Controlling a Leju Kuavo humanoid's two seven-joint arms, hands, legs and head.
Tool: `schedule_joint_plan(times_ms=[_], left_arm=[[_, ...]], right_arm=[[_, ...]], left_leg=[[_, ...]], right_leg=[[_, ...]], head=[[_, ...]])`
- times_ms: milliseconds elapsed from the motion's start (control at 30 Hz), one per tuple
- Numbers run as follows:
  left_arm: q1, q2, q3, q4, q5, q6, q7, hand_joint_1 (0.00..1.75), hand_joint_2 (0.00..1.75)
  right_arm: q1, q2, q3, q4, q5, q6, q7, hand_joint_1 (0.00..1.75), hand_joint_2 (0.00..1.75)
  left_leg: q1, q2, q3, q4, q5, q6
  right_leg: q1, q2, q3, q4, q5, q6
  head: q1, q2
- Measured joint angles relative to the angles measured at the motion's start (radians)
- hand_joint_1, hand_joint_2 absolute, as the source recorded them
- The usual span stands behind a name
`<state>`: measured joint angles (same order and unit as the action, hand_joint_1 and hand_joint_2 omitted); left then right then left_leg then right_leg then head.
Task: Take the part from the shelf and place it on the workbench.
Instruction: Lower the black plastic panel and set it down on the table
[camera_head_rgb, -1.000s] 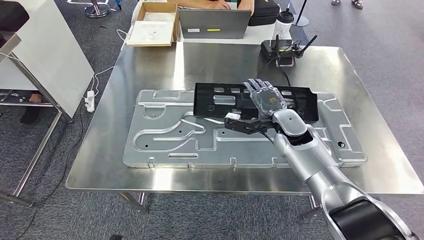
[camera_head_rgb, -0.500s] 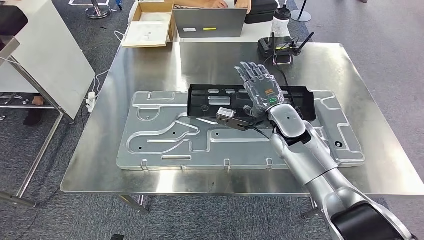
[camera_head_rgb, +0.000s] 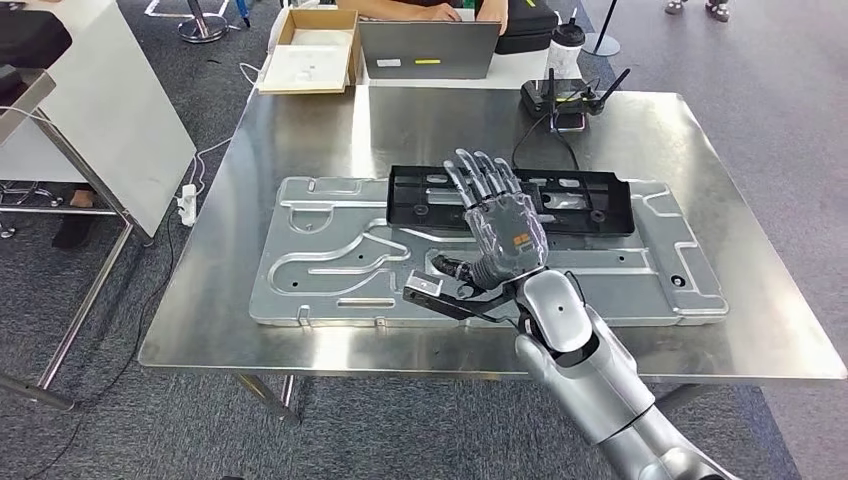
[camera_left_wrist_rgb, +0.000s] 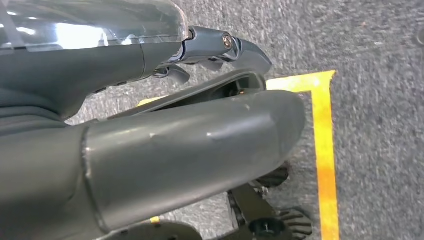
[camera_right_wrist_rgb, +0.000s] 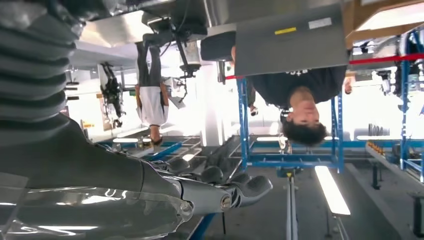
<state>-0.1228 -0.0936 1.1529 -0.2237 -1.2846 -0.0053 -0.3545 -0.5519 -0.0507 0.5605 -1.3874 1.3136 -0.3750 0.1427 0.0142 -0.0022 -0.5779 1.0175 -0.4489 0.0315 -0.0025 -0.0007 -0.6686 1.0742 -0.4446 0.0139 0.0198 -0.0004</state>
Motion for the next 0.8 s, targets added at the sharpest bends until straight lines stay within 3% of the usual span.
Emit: schedule_joint_plan(times_ms=[100, 133, 167, 200, 267, 333, 367, 433, 467, 533, 600, 633, 667, 700, 767, 800], left_arm=[[0.000, 0.000, 0.000, 0.000, 0.004, 0.000, -0.001, 0.00, 0.00], [0.001, 0.001, 0.000, 0.000, 0.004, 0.000, -0.001, 0.00, 0.00], [0.001, 0.001, 0.000, 0.000, 0.005, 0.000, -0.001, 0.00, 0.00], [0.001, 0.001, 0.000, 0.000, 0.006, 0.000, -0.002, 0.00, 0.00], [0.002, 0.000, 0.001, 0.000, 0.009, 0.000, -0.003, 0.00, 0.00], [0.003, 0.000, 0.001, 0.000, 0.013, 0.001, -0.006, 0.00, 0.00], [0.004, 0.000, 0.002, 0.000, 0.015, 0.002, -0.008, 0.00, 0.00], [0.008, 0.000, 0.006, 0.000, 0.021, 0.004, -0.010, 0.00, 0.00], [0.010, 0.001, 0.008, 0.000, 0.025, 0.005, -0.012, 0.00, 0.00], [0.016, 0.002, 0.014, 0.000, 0.030, 0.006, -0.014, 0.00, 0.00], [0.020, 0.002, 0.020, 0.000, 0.036, 0.007, -0.017, 0.00, 0.00], [0.022, 0.002, 0.023, 0.000, 0.040, 0.008, -0.019, 0.00, 0.00], [0.023, 0.003, 0.026, 0.000, 0.044, 0.008, -0.021, 0.00, 0.00], [0.025, 0.003, 0.029, 0.000, 0.047, 0.009, -0.023, 0.00, 0.00], [0.028, 0.004, 0.033, 0.000, 0.051, 0.010, -0.028, 0.00, 0.00], [0.029, 0.004, 0.035, 0.000, 0.053, 0.011, -0.029, 0.00, 0.00]], right_arm=[[0.030, 0.000, -0.004, -0.015, 0.001, -0.008, -0.003, 0.00, 0.00], [0.039, 0.000, -0.005, -0.018, 0.001, -0.010, -0.003, 0.00, 0.00], [0.048, 0.000, -0.006, -0.021, 0.001, -0.012, -0.003, 0.00, 0.00], [0.057, 0.000, -0.008, -0.024, 0.000, -0.016, -0.004, 0.00, 0.00], [0.075, 0.001, -0.014, -0.037, -0.004, -0.029, -0.009, 0.00, 0.00], [0.096, 0.002, -0.022, -0.054, -0.010, -0.049, -0.016, 0.00, 0.00], [0.109, 0.003, -0.026, -0.062, -0.015, -0.061, -0.021, 0.00, 0.00], [0.147, 0.005, -0.035, -0.079, -0.030, -0.091, -0.035, 0.00, 0.00], [0.169, 0.007, -0.040, -0.088, -0.039, -0.108, -0.044, 0.00, 0.00], [0.217, 0.015, -0.048, -0.107, -0.058, -0.146, -0.062, 0.00, 0.00], [0.271, 0.023, -0.057, -0.126, -0.083, -0.181, -0.082, 0.00, 0.00], [0.300, 0.027, -0.062, -0.134, -0.099, -0.195, -0.092, 0.00, 0.00], [0.329, 0.030, -0.068, -0.142, -0.116, -0.207, -0.102, 0.00, 0.00], [0.359, 0.034, -0.073, -0.148, -0.133, -0.215, -0.113, 0.00, 0.00], [0.417, 0.041, -0.087, -0.158, -0.170, -0.227, -0.137, 0.00, 0.00], [0.446, 0.045, -0.095, -0.162, -0.189, -0.233, -0.154, 0.00, 0.00]], left_leg=[[0.000, 0.003, -0.032, -0.001, 0.026, 0.008], [0.000, 0.003, -0.043, -0.001, 0.034, 0.008], [0.000, 0.003, -0.055, 0.000, 0.042, 0.006], [0.000, 0.003, -0.065, 0.001, 0.050, 0.004], [-0.001, 0.003, -0.081, 0.002, 0.064, -0.003], [-0.002, 0.002, -0.087, 0.001, 0.079, -0.014], [-0.002, 0.001, -0.087, -0.002, 0.087, -0.020], [-0.001, 0.000, -0.086, -0.009, 0.100, -0.033], [0.000, 0.000, -0.091, -0.005, 0.090, -0.039], [0.002, -0.001, -0.115, 0.056, 0.013, -0.047], [0.003, 0.000, -0.148, 0.184, -0.088, -0.054], [0.004, 0.000, -0.155, 0.243, -0.113, -0.056], [0.003, 0.000, -0.149, 0.278, -0.113, -0.057], [0.003, 0.000, -0.126, 0.279, -0.094, -0.056], [0.003, -0.001, -0.030, 0.179, -0.053, -0.048], [0.000, -0.002, 0.027, 0.102, -0.054, -0.043]], right_leg=[[-0.007, 0.001, -0.050, 0.173, -0.132, 0.013], [-0.009, 0.001, -0.056, 0.218, -0.152, 0.016], [-0.010, 0.001, -0.045, 0.232, -0.151, 0.017], [-0.011, 0.001, -0.015, 0.207, -0.132, 0.016], [-0.010, 0.001, 0.086, 0.074, -0.093, 0.009], [-0.005, 0.001, 0.161, -0.040, -0.084, 0.000], [-0.001, 0.002, 0.173, -0.064, -0.087, -0.004], [0.000, 0.001, 0.168, -0.073, -0.071, -0.017], [-0.002, -0.002, 0.162, -0.077, -0.062, -0.025], [-0.006, -0.006, 0.142, -0.083, -0.039, -0.043], [-0.002, -0.009, 0.116, -0.081, -0.019, -0.050], [0.000, -0.010, 0.102, -0.079, -0.009, -0.050], [0.001, -0.011, 0.087, -0.076, 0.000, -0.050], [0.002, -0.012, 0.072, -0.072, 0.009, -0.048], [0.003, -0.012, 0.046, -0.061, 0.022, -0.044], [0.004, -0.012, 0.036, -0.055, 0.028, -0.040]], head=[[0.001, 0.000], [0.001, 0.000], [0.001, 0.000], [0.001, 0.000], [0.001, 0.000], [0.001, 0.000], [0.001, 0.000], [0.002, 0.000], [0.002, 0.000], [0.001, 0.000], [0.000, 0.000], [0.000, 0.000], [0.000, 0.000], [0.000, 0.000], [0.000, 0.000], [0.000, 0.000]])
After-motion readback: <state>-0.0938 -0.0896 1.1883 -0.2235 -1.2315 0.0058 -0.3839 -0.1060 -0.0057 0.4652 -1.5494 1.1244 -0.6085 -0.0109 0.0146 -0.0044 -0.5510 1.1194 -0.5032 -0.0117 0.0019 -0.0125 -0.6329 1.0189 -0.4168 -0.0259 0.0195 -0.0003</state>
